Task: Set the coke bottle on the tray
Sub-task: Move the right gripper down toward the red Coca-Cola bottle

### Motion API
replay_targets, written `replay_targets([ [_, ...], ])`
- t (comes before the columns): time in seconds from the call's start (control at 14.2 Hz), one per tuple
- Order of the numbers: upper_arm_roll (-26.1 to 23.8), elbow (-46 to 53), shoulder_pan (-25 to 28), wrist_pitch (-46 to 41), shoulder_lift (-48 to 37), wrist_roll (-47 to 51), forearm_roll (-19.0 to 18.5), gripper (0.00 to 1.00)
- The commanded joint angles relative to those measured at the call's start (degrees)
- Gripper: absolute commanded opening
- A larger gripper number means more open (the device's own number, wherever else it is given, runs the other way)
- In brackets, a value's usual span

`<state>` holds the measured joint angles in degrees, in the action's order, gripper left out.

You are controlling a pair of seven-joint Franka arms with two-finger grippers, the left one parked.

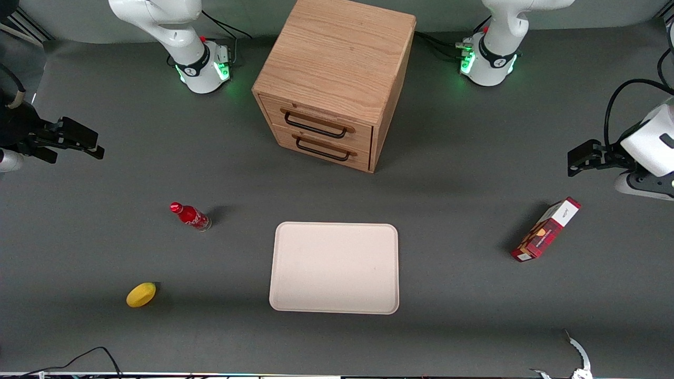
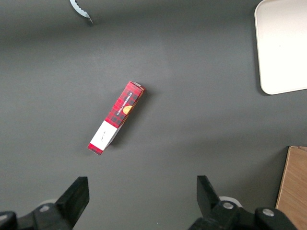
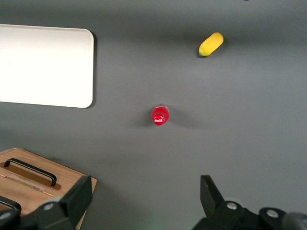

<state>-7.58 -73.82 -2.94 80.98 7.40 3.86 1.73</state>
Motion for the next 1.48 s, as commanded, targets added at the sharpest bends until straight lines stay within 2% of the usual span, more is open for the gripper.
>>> replay_targets([
  [0.0,-0.2,0.8,-0.3,-0.3,-0.5,0.9,-0.7,1.00],
  [0.78,-0.7,0.0,0.4,0.1,1.1,1.0,-2.4,1.00],
  [1.27,-1.6,-12.9,0.4,15.5,1.2,0.5,-2.7,1.00],
  [1.41,-2.0,-17.4,0.4,20.3,1.2,0.5,-4.2,1.00],
])
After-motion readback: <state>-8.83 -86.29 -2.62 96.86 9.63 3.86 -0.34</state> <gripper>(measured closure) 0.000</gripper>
